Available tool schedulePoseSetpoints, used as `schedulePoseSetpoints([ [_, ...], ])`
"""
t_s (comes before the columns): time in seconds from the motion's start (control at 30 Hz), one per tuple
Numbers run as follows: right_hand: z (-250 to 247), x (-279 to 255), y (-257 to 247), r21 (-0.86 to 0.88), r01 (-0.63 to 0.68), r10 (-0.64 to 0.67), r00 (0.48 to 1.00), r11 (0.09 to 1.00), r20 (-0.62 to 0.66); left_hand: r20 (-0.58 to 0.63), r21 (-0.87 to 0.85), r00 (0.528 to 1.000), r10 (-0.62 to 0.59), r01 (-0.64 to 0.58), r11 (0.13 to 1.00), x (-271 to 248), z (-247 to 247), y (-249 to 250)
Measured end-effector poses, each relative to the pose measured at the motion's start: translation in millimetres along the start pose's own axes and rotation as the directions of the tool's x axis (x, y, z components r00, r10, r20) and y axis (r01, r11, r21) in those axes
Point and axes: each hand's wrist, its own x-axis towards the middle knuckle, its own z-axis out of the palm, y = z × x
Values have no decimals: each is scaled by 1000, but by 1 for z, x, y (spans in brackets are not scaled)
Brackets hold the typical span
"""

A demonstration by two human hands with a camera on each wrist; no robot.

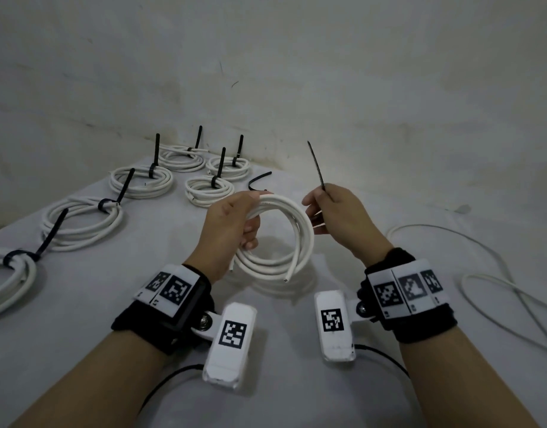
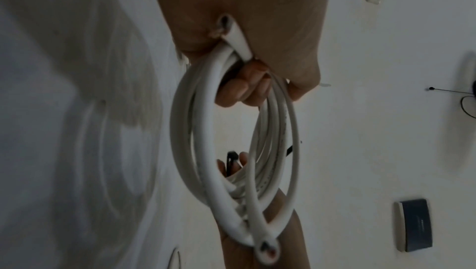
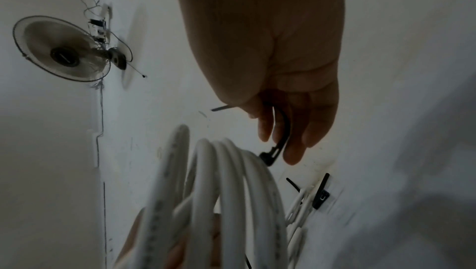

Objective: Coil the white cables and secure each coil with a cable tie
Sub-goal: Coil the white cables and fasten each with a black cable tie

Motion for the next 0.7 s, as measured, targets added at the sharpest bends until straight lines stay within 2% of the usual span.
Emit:
schedulePoseSetpoints([
  [0.1,1,0,-1,-124,52,-53,999,991,-3,-1,13,1000,4,-4,1000,0,0,0],
  [0.2,-3,0,0,-307,134,-147,989,942,-20,35,33,999,2,-3,999,-1,-1,-1],
  [0.27,-5,0,1,-289,150,-184,979,945,-93,57,48,998,-1,-2,999,-2,-1,0],
  [0.33,-6,1,2,-201,158,-193,967,967,-167,68,52,998,-3,-1,999,-3,0,0],
  [0.4,-5,0,2,-115,162,-181,965,980,-189,81,50,997,-3,-1,999,-3,0,0],
  [0.5,-3,-2,-2,-92,172,-184,972,981,-143,114,53,993,3,-9,999,-4,2,-1],
  [0.6,-3,-7,-4,-8,164,-164,986,986,-27,144,76,989,17,-28,997,-6,4,-1],
  [0.7,-3,-10,-6,163,15,-42,986,987,161,133,98,991,28,-41,994,-5,3,-2],
])
